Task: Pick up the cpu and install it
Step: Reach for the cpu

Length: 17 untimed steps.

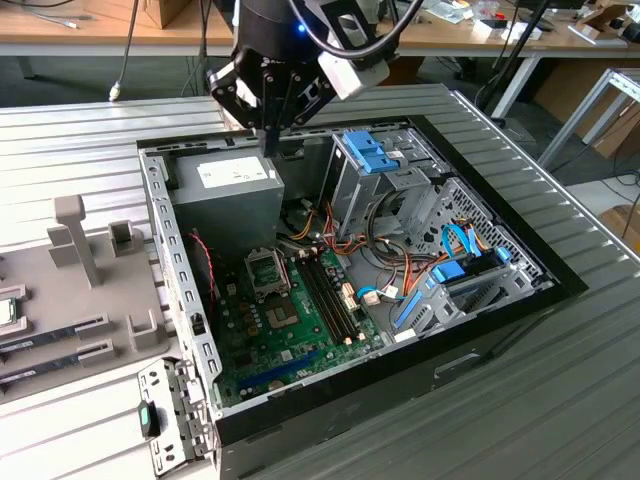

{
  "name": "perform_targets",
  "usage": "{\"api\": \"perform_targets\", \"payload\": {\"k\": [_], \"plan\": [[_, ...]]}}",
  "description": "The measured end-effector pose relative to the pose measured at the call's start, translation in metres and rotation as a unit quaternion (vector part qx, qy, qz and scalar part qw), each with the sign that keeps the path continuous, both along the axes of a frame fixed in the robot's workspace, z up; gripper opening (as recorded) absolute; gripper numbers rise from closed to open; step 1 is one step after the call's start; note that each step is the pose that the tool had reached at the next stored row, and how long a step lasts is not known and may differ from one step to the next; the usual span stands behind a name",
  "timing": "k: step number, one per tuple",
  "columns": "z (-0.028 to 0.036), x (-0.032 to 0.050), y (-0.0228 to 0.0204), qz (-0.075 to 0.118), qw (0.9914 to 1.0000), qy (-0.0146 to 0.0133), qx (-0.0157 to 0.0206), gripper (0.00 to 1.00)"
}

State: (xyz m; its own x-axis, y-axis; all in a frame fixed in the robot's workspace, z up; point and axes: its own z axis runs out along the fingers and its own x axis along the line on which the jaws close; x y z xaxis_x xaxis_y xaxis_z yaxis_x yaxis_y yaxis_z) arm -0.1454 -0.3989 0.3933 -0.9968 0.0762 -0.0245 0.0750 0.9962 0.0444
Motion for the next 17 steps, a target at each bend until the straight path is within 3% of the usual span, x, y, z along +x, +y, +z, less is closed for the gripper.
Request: {"api": "perform_targets", "payload": {"k": [17], "plan": [[0.0, -0.01, 0.0, 0.0, 1.0, 0.0, 0.0, 0.11]]}}
